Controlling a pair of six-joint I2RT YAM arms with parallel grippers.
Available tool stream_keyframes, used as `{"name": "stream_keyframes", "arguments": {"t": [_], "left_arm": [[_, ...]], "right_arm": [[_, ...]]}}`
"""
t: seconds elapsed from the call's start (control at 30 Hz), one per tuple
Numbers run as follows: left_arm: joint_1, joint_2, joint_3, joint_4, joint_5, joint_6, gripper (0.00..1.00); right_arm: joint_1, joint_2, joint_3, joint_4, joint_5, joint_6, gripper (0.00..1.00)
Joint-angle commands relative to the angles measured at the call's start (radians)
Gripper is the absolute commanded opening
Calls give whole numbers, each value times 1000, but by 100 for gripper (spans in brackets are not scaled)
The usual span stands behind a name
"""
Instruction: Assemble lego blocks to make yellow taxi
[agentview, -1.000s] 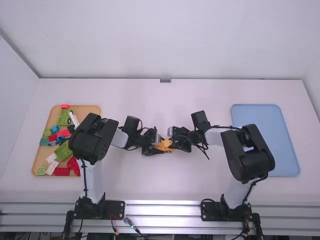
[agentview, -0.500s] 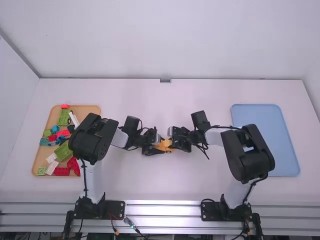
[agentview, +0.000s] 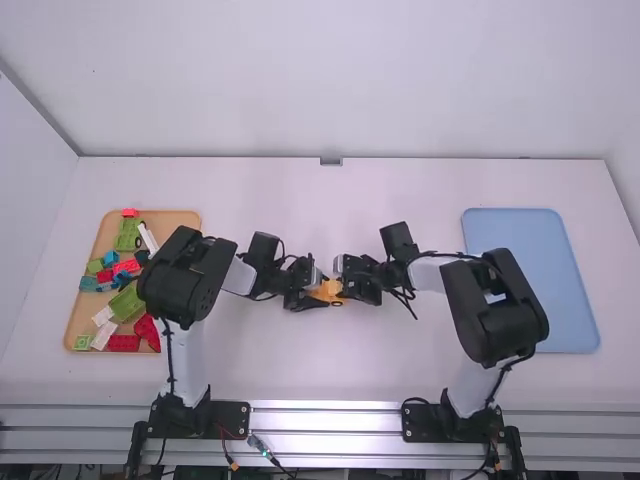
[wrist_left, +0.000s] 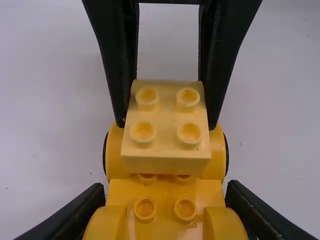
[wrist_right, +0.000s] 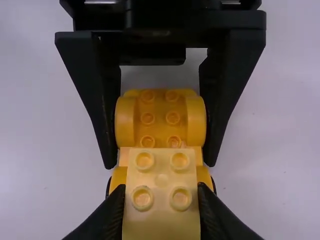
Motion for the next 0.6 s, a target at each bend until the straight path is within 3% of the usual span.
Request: {"name": "stream_keyframes", "arguments": {"t": [0.0, 0.33, 0.5, 0.57], "left_arm": [[1, 17, 12, -1, 23, -4, 61], [1, 17, 12, -3, 23, -4, 61], [1, 17, 11, -5, 22, -4, 61], [-4, 17, 11, -5, 22, -4, 61]], "right_arm": [[3, 15, 10, -4, -2, -2, 35], [3, 15, 10, 27, -63, -1, 49], [-21, 15, 24, 23, -156, -2, 49], [-37, 15, 32, 18, -204, -2, 43]]}}
